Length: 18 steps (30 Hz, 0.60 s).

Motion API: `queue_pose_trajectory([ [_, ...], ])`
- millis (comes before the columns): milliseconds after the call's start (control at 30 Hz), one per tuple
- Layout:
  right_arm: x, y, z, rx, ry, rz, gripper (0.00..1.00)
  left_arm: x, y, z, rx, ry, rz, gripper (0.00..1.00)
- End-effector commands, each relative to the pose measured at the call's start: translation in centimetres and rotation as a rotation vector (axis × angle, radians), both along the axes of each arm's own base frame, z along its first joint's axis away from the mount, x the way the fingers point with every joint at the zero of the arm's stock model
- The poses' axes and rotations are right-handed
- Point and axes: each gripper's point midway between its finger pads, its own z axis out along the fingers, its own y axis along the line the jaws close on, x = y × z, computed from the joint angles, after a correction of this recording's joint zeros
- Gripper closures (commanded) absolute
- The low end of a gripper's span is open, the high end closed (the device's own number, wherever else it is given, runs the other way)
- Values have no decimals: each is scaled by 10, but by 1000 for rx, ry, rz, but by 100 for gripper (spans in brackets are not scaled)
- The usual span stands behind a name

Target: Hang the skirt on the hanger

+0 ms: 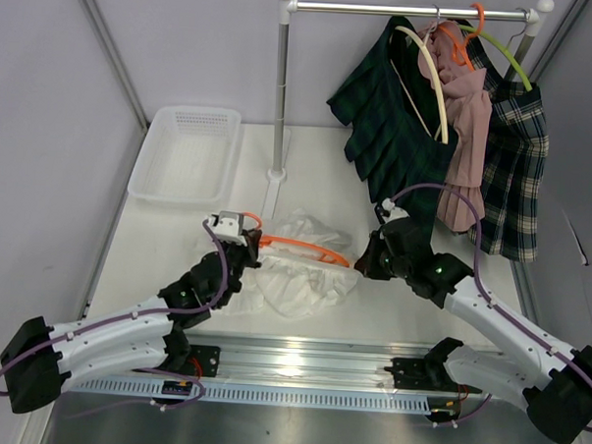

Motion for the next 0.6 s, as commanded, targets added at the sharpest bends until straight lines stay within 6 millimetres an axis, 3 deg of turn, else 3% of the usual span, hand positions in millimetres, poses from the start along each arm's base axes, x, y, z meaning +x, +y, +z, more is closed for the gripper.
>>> queue_pose_trajectory([
  [0,4,-21,5,-97,-12,-41,100,8,25,6,90,-35,139,100],
  [300,8,-11,25,-123,-37,-7,100,4,8,23,121,-62,127,100],
  [567,5,29,62,-90,-105,67,100,-4,-23,45,108,-87,58,100],
])
